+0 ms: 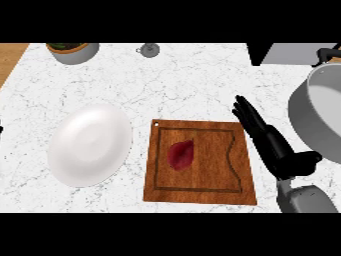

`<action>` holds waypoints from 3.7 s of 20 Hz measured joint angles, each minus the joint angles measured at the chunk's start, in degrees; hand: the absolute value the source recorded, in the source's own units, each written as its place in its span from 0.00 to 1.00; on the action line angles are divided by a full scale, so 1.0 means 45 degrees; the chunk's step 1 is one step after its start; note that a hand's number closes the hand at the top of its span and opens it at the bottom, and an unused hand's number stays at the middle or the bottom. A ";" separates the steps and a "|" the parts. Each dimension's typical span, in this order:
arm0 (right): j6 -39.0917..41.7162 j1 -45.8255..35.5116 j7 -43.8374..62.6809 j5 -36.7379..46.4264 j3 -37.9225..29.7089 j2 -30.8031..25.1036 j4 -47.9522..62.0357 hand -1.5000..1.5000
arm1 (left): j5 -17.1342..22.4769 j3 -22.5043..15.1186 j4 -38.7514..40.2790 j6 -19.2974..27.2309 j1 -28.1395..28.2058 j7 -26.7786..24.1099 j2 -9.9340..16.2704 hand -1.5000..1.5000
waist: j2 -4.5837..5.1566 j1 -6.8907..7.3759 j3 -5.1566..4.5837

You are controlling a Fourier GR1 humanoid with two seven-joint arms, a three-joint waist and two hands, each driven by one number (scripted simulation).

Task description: Pick the pear from the cutting board and place it in the pot

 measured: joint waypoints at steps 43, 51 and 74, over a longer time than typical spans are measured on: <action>0.2771 -0.2133 0.6783 0.9661 0.2688 -0.0669 -0.2320 0.00 | 0.1714 0.0698 -0.0837 -0.2765 -0.3980 -0.0686 -0.3639 0.50 | 0.0329 -0.0155 0.0273; 0.2609 -0.1792 0.5913 1.1128 0.2841 0.0599 -0.1261 0.00 | 0.1394 0.1261 -0.0836 -0.3374 -0.3828 -0.0587 -0.3970 0.50 | 0.0330 -0.0167 0.0279; 0.0094 -0.3154 0.4322 1.3787 0.2504 0.3001 0.4225 0.00 | 0.0304 0.2043 -0.1057 -0.3937 -0.4106 -0.0130 -0.4875 0.50 | 0.0335 -0.0138 0.0276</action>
